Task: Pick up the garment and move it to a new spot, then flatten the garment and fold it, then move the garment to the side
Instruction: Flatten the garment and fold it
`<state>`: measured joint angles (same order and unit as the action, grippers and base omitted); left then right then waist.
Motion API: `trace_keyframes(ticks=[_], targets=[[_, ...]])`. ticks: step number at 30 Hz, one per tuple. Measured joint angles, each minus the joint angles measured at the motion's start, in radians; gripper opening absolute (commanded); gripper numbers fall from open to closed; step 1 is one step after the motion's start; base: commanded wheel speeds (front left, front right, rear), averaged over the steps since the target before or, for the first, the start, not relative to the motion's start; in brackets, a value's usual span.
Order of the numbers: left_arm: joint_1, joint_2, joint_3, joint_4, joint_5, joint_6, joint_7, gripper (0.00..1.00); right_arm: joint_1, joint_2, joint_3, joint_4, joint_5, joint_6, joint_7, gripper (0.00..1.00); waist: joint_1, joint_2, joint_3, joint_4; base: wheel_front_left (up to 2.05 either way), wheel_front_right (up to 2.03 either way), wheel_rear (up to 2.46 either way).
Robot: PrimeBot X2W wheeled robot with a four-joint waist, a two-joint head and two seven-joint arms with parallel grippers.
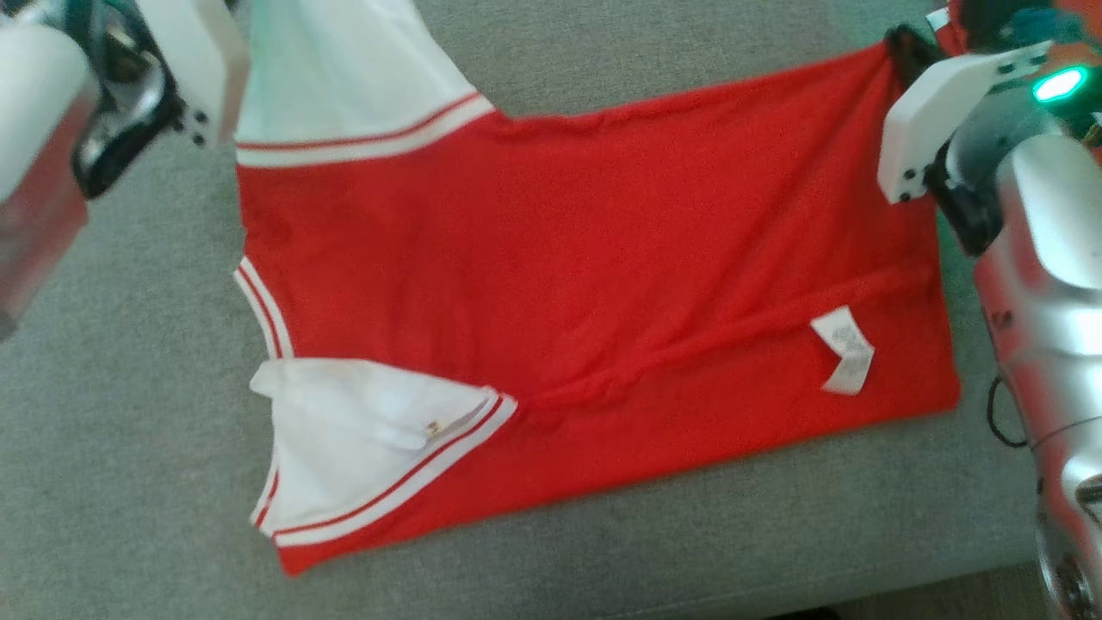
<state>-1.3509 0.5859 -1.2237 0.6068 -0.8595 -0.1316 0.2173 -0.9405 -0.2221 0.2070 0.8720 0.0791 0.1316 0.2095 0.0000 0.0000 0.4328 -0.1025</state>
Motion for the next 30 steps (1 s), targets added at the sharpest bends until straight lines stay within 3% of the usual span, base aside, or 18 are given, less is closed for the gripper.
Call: trace_keyframes(ticks=[6, 12, 19, 30], targets=[[-0.017, -0.031, 0.031, 0.063, 0.016, 0.006, -0.115, 0.0, -0.029, 0.002, -0.099, -0.002, 0.016, 0.0, -0.085, 0.0, 0.0, 0.0, -0.014, 0.016, 0.0, 0.0, 0.0], [-0.017, -0.05, 0.036, 0.083, -0.01, 0.005, -0.158, 0.0, -0.027, 0.0, -0.157, 0.004, 0.026, 0.0, -0.121, 0.0, 0.0, 0.0, -0.046, 0.042, 0.0, 0.0, 0.0], [0.05, -0.039, 0.046, 0.025, -0.04, 0.006, -0.23, 0.0, 0.092, -0.018, -0.188, -0.016, 0.082, 0.0, -0.146, 0.0, 0.0, 0.0, -0.089, 0.084, 0.0, 0.0, 0.0], [0.309, 0.078, 0.054, -0.313, -0.102, 0.158, -0.304, 0.0, 0.316, -0.081, -0.221, -0.18, 0.15, 0.0, -0.133, 0.0, -0.0002, 0.0, -0.159, 0.167, 0.0, 0.0, 0.0]])
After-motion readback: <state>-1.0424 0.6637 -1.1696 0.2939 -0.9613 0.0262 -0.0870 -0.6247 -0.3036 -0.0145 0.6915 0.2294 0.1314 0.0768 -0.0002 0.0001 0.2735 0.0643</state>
